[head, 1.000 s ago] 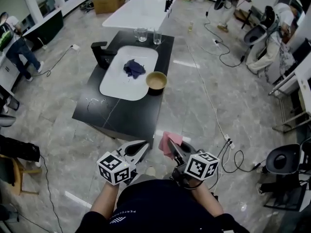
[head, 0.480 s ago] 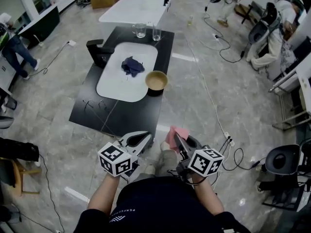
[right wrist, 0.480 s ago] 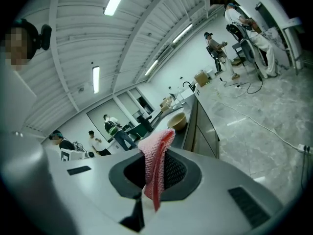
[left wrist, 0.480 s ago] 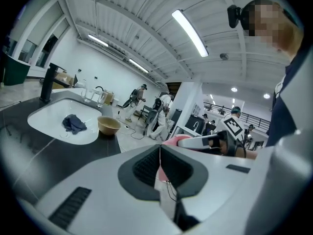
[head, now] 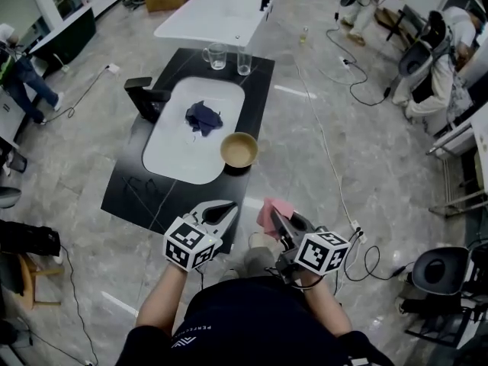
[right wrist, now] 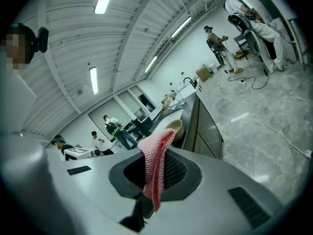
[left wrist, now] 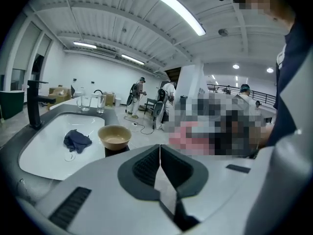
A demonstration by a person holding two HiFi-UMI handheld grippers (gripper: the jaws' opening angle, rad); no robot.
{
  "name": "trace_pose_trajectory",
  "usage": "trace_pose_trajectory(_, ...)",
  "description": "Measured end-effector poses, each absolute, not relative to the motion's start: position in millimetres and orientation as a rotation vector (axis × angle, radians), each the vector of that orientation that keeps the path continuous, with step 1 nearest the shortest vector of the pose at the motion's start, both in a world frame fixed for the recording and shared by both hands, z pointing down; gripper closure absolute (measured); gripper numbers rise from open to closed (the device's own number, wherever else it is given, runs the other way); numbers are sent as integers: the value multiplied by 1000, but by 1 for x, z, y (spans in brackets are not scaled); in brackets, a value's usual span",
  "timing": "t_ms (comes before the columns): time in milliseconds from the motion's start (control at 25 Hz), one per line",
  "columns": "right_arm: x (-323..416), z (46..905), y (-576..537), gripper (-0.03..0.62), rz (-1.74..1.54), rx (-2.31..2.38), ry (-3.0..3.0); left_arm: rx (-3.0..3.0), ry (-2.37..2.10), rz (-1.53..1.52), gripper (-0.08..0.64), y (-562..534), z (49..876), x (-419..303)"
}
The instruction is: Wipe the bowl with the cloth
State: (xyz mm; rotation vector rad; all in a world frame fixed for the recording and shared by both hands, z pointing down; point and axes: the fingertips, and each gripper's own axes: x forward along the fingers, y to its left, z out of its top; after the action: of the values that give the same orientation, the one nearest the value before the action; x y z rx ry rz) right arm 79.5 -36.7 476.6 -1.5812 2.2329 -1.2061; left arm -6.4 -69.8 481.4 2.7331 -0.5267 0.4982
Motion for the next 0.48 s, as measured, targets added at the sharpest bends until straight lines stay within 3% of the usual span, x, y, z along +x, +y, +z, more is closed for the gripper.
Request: trace_pose_trajectory(480,108,476,-92,549,-1251,-1521,2269,2757,-548,662,548,-118,496,20)
